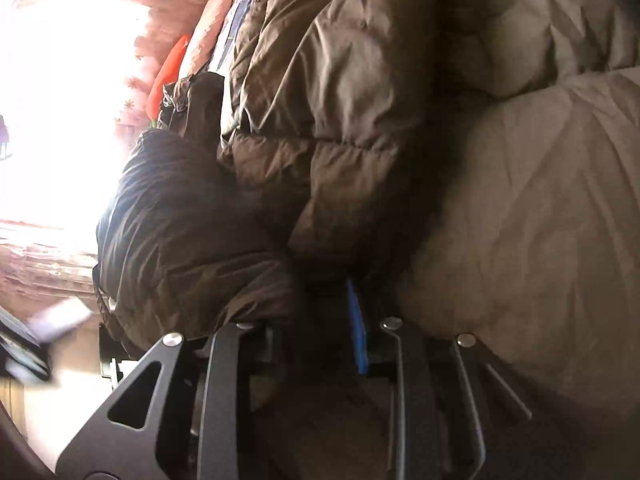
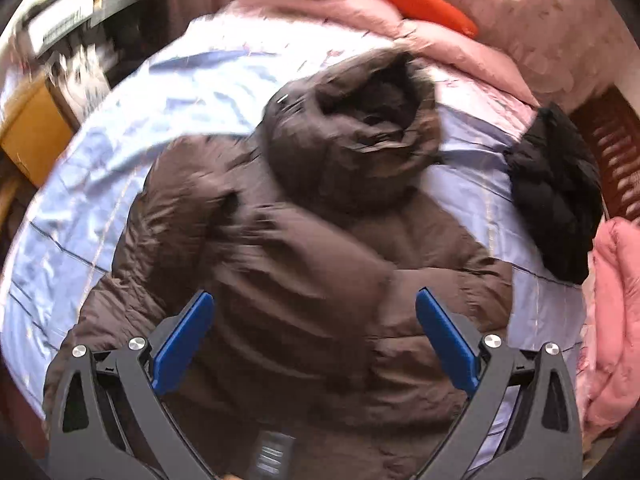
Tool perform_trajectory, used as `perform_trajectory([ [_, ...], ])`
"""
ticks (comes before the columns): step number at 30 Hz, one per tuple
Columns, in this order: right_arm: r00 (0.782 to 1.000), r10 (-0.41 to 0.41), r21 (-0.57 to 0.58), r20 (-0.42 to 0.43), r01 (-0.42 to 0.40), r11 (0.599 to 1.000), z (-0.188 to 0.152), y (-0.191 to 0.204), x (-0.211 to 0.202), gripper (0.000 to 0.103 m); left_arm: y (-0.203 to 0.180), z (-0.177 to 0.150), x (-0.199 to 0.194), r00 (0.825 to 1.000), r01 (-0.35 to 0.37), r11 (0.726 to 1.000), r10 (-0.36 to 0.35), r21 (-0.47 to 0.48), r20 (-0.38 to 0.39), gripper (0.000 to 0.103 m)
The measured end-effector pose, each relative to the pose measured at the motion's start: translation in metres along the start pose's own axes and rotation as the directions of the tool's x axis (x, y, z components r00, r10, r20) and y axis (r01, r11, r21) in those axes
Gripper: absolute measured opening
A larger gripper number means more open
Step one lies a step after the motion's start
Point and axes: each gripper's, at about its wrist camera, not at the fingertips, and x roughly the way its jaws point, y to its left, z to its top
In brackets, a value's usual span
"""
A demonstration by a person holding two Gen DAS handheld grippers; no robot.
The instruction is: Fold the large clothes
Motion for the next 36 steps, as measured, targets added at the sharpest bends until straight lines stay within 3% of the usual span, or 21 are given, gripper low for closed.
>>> perform_trajectory([
  [3, 0.986, -0.165, -0.125, -0.03, 0.16, 0.979, -0.004, 0.052, 0.026, 0.102, -0.002, 0.002, -0.004, 1.0, 0.011, 1.0, -0.011, -0.009, 0.005, 0.025],
  [5, 0.95, -0.308, -0.247, -0.039, 0.29, 0.925, -0.011, 0.08, 0.051, 0.102, 0.008, -0.002, -0.008, 1.0, 0.013, 1.0, -0.013, -0.005, 0.008, 0.026],
  [6, 0.919, -0.394, -0.28, -0.012, 0.375, 0.884, -0.014, 0.084, 0.062, 0.089, 0.007, -0.003, -0.008, 1.0, 0.021, 1.0, -0.021, -0.011, 0.01, 0.027],
  [7, 0.917, -0.398, -0.277, -0.006, 0.381, 0.882, -0.013, 0.079, 0.063, 0.048, 0.006, -0.004, -0.006, 0.999, 0.033, 0.999, -0.033, -0.021, 0.011, 0.027],
  [9, 0.945, -0.321, -0.187, -0.062, 0.305, 0.934, -0.009, 0.053, 0.055, 0.014, 0.015, -0.005, -0.002, 0.997, 0.077, 0.995, -0.077, -0.055, 0.007, 0.029],
  [12, 0.996, -0.056, 0.046, -0.063, 0.059, 0.997, -0.002, -0.025, 0.012, 0.01, 0.032, -0.007, 0.003, 0.993, 0.115, 0.987, -0.115, -0.11, 0.002, 0.041],
  [14, 0.997, 0.072, 0.152, 0.011, -0.072, 0.986, -0.008, -0.072, -0.018, 0.01, 0.046, -0.008, 0.006, 0.994, 0.112, 0.983, -0.113, -0.145, 0.001, 0.053],
  [16, 0.96, 0.252, 0.258, 0.122, -0.276, 0.926, -0.027, -0.125, -0.042, 0.01, 0.066, -0.011, 0.009, 0.996, 0.092, 0.976, -0.094, -0.198, -0.003, 0.054],
  [20, 0.888, 0.391, 0.379, 0.243, -0.458, 0.804, -0.084, -0.196, -0.041, 0.01, 0.12, -0.027, 0.01, 0.996, 0.083, 0.93, -0.093, -0.358, -0.013, 0.054],
  [22, 0.852, 0.469, 0.472, 0.232, -0.52, 0.712, -0.109, -0.215, -0.012, 0.011, 0.135, -0.036, 0.005, 0.987, 0.147, 0.899, -0.161, -0.413, 0.001, 0.054],
  [23, 0.84, 0.509, 0.543, 0.189, -0.521, 0.658, -0.116, -0.22, 0.006, 0.011, 0.144, -0.041, 0.0, 0.969, 0.237, 0.863, -0.245, -0.447, 0.042, 0.054],
  [24, 0.817, 0.549, 0.589, 0.179, -0.536, 0.605, -0.121, -0.224, 0.02, 0.011, 0.152, -0.046, -0.006, 0.941, 0.329, 0.818, -0.326, -0.472, 0.091, 0.055],
  [25, 0.81, 0.559, 0.595, 0.179, -0.542, 0.594, -0.122, -0.224, 0.025, 0.01, 0.158, -0.051, -0.01, 0.914, 0.396, 0.775, -0.386, -0.492, 0.127, 0.056],
  [28, 0.835, 0.519, 0.581, 0.181, -0.516, 0.629, -0.116, -0.221, 0.023, 0.011, 0.184, -0.079, -0.019, 0.76, 0.626, 0.516, -0.572, -0.584, 0.309, 0.073],
  [29, 0.822, 0.532, 0.576, 0.205, -0.54, 0.613, -0.112, -0.22, 0.018, 0.011, 0.198, -0.094, -0.018, 0.681, 0.698, 0.372, -0.611, -0.612, 0.404, 0.075],
  [31, 0.802, 0.543, 0.558, 0.249, -0.577, 0.596, -0.105, -0.22, 0.01, 0.011, 0.216, -0.124, -0.015, 0.547, 0.769, 0.1, -0.614, -0.632, 0.568, 0.08],
  [32, 0.8, 0.539, 0.543, 0.264, -0.585, 0.602, -0.102, -0.219, 0.007, 0.011, 0.232, -0.144, -0.006, 0.469, 0.78, -0.077, -0.585, -0.621, 0.661, 0.086],
  [33, 0.798, 0.534, 0.525, 0.279, -0.592, 0.611, -0.099, -0.216, 0.002, 0.011, 0.244, -0.163, 0.004, 0.409, 0.772, -0.227, -0.537, -0.594, 0.738, 0.086],
  [34, 0.796, 0.53, 0.499, 0.292, -0.599, 0.626, -0.095, -0.21, -0.003, 0.011, 0.249, -0.175, 0.01, 0.385, 0.758, -0.31, -0.497, -0.574, 0.777, 0.086],
  [35, 0.793, 0.529, 0.466, 0.302, -0.607, 0.645, -0.092, -0.202, -0.009, 0.011, 0.258, -0.193, 0.016, 0.385, 0.737, -0.39, -0.429, -0.553, 0.817, 0.086],
  [36, 0.788, 0.533, 0.447, 0.308, -0.614, 0.65, -0.091, -0.201, -0.011, 0.011, 0.261, -0.205, 0.02, 0.411, 0.721, -0.418, -0.385, -0.553, 0.827, 0.086],
])
